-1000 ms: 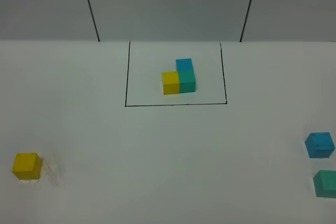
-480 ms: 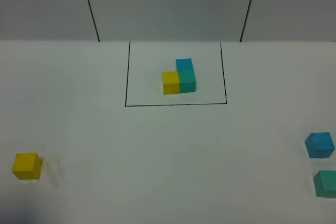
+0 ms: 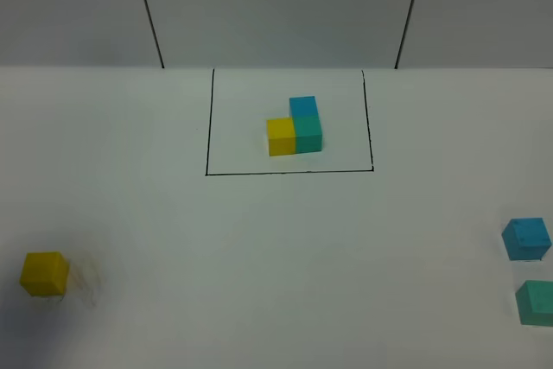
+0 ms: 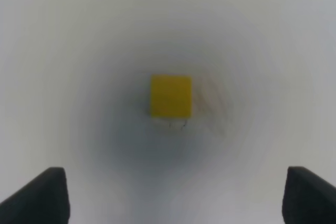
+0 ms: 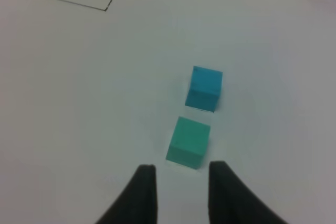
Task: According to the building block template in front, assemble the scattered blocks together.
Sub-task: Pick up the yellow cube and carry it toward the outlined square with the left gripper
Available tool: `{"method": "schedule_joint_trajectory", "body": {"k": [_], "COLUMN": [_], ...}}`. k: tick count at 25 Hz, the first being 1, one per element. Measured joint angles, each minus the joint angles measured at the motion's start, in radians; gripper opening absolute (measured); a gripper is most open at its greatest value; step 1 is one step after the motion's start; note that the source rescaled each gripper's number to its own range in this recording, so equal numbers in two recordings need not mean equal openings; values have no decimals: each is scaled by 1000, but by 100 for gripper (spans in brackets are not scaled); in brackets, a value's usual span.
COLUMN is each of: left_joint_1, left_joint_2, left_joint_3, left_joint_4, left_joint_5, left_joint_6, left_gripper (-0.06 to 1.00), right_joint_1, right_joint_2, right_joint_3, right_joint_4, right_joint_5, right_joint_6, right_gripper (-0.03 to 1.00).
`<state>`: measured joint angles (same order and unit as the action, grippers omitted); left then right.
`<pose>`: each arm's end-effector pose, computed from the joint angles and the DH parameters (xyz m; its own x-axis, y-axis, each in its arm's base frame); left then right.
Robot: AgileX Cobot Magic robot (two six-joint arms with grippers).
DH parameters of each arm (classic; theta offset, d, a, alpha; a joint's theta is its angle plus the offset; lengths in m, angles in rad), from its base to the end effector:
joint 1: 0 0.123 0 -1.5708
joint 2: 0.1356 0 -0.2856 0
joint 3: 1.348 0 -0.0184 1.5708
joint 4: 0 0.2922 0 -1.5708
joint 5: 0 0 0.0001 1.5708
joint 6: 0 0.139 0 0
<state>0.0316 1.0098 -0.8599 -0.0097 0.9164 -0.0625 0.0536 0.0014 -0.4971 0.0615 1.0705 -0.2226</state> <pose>0.2523 0.0069 0.2678 -0.8258 -0.0945 -0.5560 -0.0839 0.9955 -0.0445 0.0730 0.0114 0.2732 -0.4391 -0.2154 -0.8722 -0.1888 0.9713 -0.1448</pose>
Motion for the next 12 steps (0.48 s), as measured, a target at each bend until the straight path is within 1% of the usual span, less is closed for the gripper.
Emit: {"method": "schedule_joint_trajectory", "body": {"k": [4,6,12], "left_joint_1": [0,0,0], "left_joint_2": [91,118,167], "left_joint_3": [1,18,126], "left_joint_4": [0,0,0], "left_joint_5": [-38,-78,-244], "left_joint_6": [1,1,2], "left_gripper": [90,89,88], "right_joint_1": [0,0,0], "right_joint_2": [0,0,0], "right_joint_3": [0,0,0], "right_joint_4": [0,0,0], "right_joint_5": [0,0,0], "right_joint_6": [0,0,0], "right_gripper": [0,0,0]}}
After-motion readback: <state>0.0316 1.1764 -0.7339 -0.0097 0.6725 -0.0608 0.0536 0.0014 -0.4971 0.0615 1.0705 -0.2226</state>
